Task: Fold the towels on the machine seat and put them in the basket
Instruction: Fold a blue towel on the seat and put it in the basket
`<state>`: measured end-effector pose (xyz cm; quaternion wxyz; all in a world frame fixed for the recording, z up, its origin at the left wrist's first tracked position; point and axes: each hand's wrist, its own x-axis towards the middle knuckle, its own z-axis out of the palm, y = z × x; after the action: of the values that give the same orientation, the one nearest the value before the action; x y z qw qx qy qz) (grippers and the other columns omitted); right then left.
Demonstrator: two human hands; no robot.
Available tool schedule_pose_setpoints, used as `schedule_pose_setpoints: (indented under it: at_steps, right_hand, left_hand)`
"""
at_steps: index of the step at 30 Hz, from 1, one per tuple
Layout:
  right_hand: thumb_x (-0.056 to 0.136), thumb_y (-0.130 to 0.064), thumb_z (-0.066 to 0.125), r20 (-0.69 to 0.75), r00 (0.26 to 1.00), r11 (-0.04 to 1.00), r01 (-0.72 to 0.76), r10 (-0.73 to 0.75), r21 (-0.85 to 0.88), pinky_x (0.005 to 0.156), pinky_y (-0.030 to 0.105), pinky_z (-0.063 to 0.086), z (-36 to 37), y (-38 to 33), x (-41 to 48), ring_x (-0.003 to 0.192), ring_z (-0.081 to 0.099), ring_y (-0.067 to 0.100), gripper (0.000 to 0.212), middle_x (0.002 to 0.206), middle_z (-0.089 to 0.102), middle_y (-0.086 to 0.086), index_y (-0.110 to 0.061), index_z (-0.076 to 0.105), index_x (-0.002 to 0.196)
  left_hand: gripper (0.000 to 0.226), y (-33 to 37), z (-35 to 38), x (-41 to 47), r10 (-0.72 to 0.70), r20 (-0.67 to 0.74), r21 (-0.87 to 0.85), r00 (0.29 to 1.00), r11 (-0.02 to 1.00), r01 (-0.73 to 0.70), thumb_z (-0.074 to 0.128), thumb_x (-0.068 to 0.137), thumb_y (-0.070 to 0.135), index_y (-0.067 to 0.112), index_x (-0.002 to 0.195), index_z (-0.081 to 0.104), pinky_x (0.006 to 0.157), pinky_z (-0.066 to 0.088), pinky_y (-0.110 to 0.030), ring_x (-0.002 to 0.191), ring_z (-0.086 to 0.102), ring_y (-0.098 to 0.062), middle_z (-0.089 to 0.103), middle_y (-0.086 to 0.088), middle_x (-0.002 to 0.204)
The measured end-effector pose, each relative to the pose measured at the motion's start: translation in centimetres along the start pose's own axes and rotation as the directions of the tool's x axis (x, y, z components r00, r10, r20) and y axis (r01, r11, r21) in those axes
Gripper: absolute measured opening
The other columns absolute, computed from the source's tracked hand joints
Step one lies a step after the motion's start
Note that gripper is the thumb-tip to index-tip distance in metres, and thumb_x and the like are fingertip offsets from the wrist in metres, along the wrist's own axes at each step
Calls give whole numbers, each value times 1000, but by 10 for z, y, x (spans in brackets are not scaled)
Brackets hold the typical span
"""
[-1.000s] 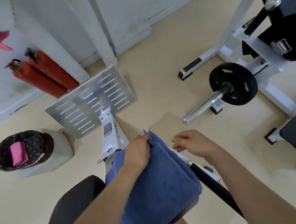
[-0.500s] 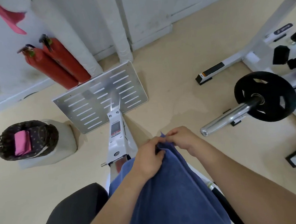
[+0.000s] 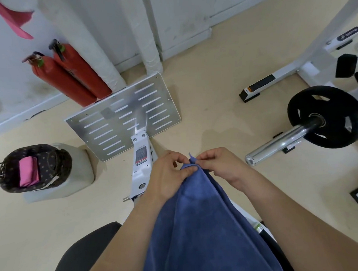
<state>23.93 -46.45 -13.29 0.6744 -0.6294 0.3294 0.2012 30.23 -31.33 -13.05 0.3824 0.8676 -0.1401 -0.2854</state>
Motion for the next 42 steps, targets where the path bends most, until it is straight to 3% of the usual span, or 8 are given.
schedule_pose_setpoints:
  at_steps: [5, 8, 12, 17, 22, 26, 32, 42]
  right_hand:
    - [88, -7, 65, -10, 1000, 999, 18, -18, 42, 48, 3, 39, -1, -7, -3, 47, 52, -8, 15, 72, 62, 1, 1, 71, 99]
    - [87, -7, 66, -5, 1000, 998, 18, -18, 60, 48, 3, 39, -1, -9, -5, 48, 53, -8, 17, 74, 64, 1, 2, 71, 101]
    - [86, -9, 68, 5, 1000, 996, 15, -16, 84, 49, 2, 40, -1, -10, -7, 53, 56, -9, 18, 82, 67, 3, 0, 72, 102]
    - [85, -4, 68, -20, 999, 997, 29, -27, 69, 49, 2, 40, -1, -11, -7, 52, 56, -8, 18, 81, 66, 3, 1, 71, 102]
    - [85, -2, 67, -18, 998, 997, 54, -54, 46, 52, 3, 40, 1, -10, -7, 59, 59, -8, 16, 81, 68, 3, 0, 71, 100]
    - [83, -4, 70, -17, 997, 995, 82, -82, 48, 70, 10, 49, 1, -7, -6, 84, 65, 13, 14, 96, 72, 14, -2, 72, 97]
    - [82, 1, 70, -35, 988, 985, 153, -151, 76, 69, 10, 50, 2, -11, -13, 77, 64, 12, 8, 85, 71, 9, -3, 70, 89]
    - [78, -37, 69, 46, 976, 787, 199, -213, -584, 89, 40, 47, 1, 8, -76, 91, 61, 14, 15, 93, 66, -10, -28, 67, 90]
  left_hand:
    - [17, 11, -18, 5, 11, 136, -63, 991, 998, -2, 67, 84, 5, 21, 84, 73, 69, 43, -5, 72, 60, 8, 70, 12, 82]
    - [15, 11, -20, 6, -57, 74, -113, 996, 991, 65, 74, 78, 6, 21, 78, 70, 73, 50, -17, 72, 64, -6, 72, 2, 80]
    - [16, 16, -21, 4, -49, 79, -64, 996, 997, 54, 82, 71, 14, 27, 69, 74, 65, 46, -16, 62, 56, -1, 72, 4, 73]
    - [20, 21, -29, 3, 11, 173, 61, 985, 998, -22, 69, 80, 2, 19, 87, 77, 74, 49, -15, 79, 65, -5, 74, 4, 85]
    - [17, 26, -30, 3, 12, 92, 61, 996, 998, -18, 75, 76, 8, 24, 73, 69, 61, 43, -5, 68, 62, 1, 71, 8, 74]
    - [12, 26, -28, 6, 14, 40, 118, 999, 993, -19, 80, 72, 17, 24, 71, 70, 60, 39, -11, 65, 54, -1, 65, 14, 73]
    - [25, 28, -32, 10, -39, 138, -61, 990, 997, 48, 81, 69, 1, 18, 67, 63, 69, 53, -22, 68, 64, -10, 68, 4, 71]
    - [28, 42, -63, -4, -10, 76, -107, 997, 994, 18, 77, 71, -5, 23, 66, 71, 67, 52, -18, 62, 62, -4, 68, 13, 61]
